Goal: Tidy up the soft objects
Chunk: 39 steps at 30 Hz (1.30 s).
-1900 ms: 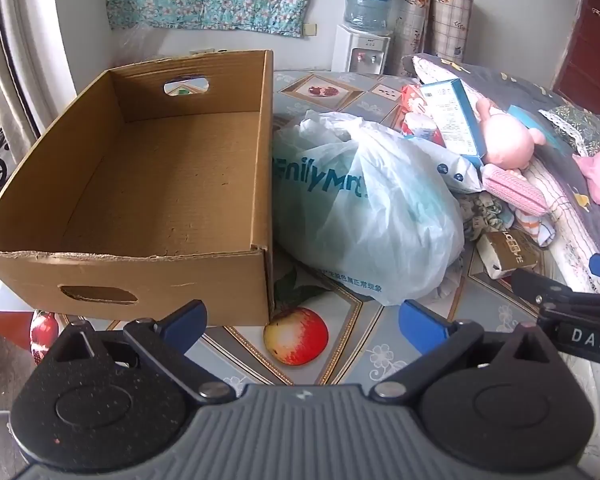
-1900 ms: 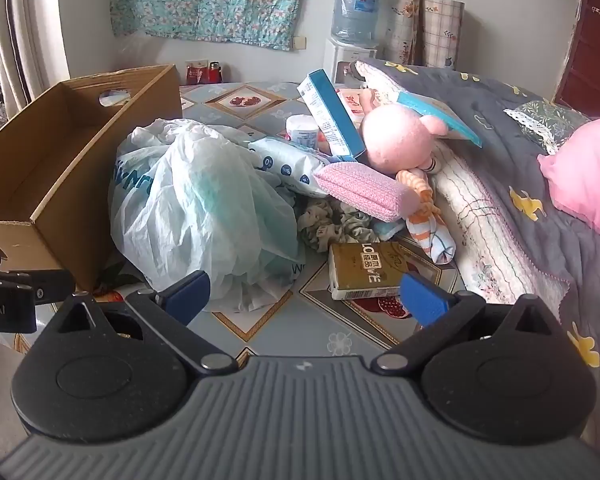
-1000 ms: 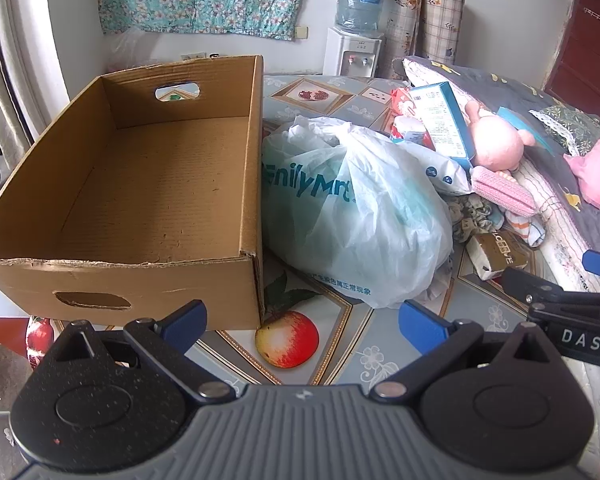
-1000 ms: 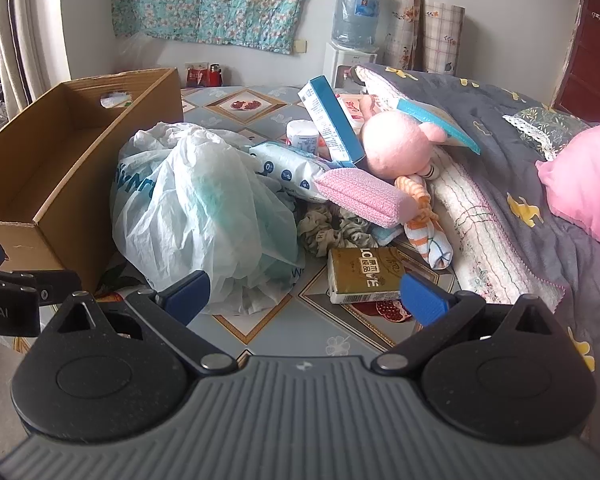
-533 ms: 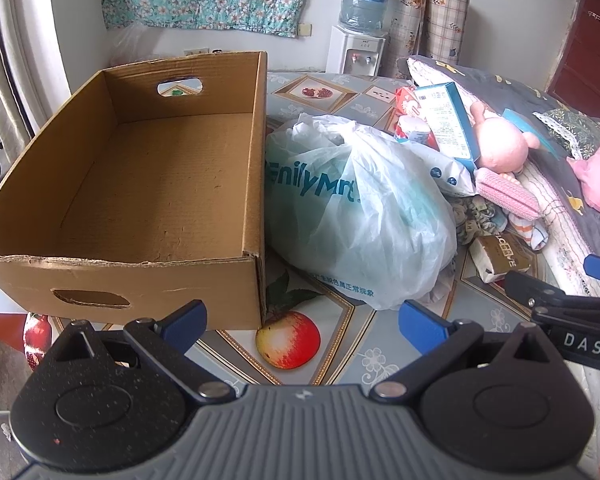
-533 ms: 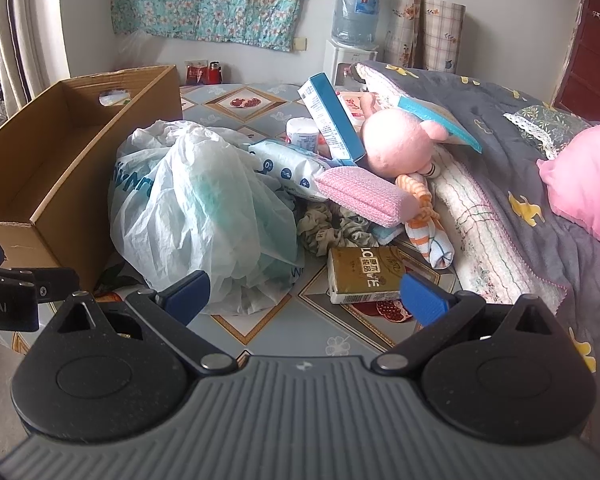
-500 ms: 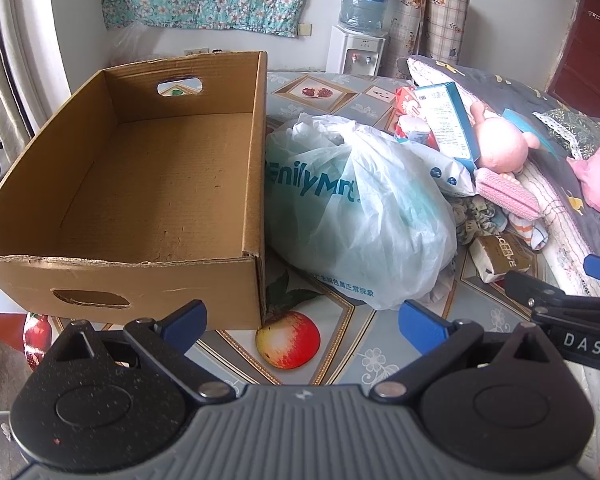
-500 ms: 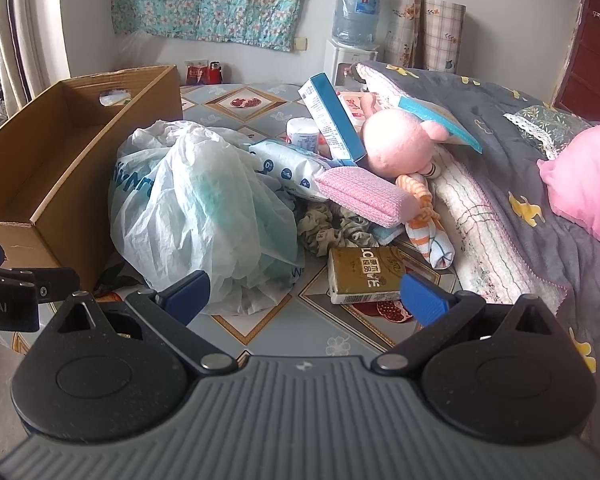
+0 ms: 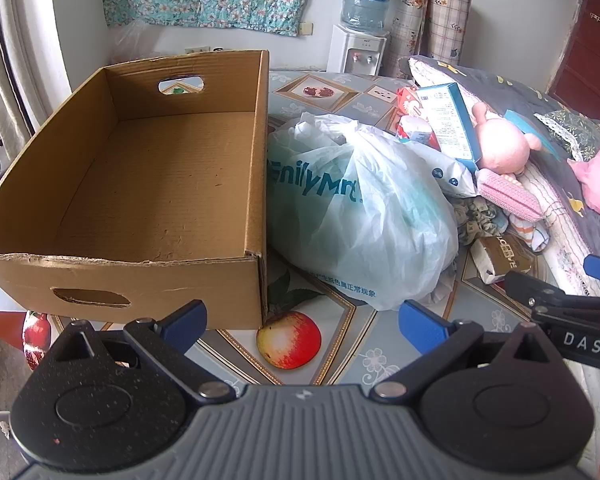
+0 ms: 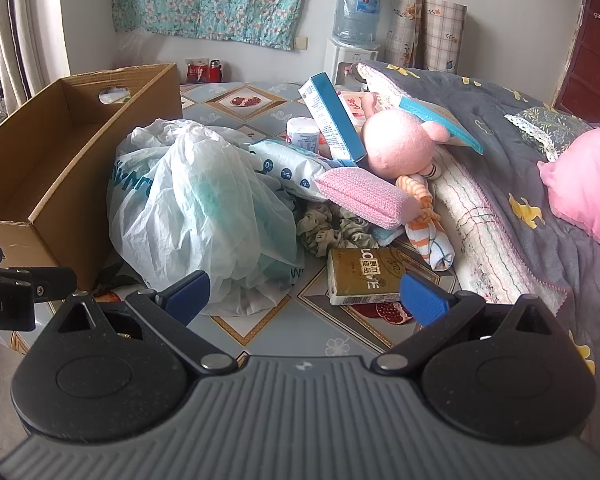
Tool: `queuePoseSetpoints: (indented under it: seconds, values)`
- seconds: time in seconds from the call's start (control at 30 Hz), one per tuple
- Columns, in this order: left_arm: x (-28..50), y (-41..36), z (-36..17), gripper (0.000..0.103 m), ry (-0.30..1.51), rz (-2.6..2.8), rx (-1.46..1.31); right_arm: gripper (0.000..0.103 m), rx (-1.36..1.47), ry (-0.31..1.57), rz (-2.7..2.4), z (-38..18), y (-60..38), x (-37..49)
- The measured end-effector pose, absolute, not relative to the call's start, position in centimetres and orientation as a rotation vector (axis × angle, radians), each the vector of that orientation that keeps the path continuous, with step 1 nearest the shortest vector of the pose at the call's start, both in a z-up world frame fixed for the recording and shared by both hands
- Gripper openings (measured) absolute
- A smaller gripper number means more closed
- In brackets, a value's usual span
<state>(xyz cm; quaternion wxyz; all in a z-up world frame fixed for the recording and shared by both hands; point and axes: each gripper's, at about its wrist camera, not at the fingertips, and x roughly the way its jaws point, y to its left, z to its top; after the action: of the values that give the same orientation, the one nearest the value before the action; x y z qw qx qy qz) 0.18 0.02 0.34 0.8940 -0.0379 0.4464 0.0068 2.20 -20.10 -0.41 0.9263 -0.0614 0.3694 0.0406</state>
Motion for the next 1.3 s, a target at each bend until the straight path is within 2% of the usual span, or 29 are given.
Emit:
queuePoseSetpoints:
  seconds: [1.3]
  values:
    - [0.36,0.23,-0.27,0.103,0.944,0.026,-0.090,0.102,-0.135,0.767,0.095,-0.76,-19.64,2.46]
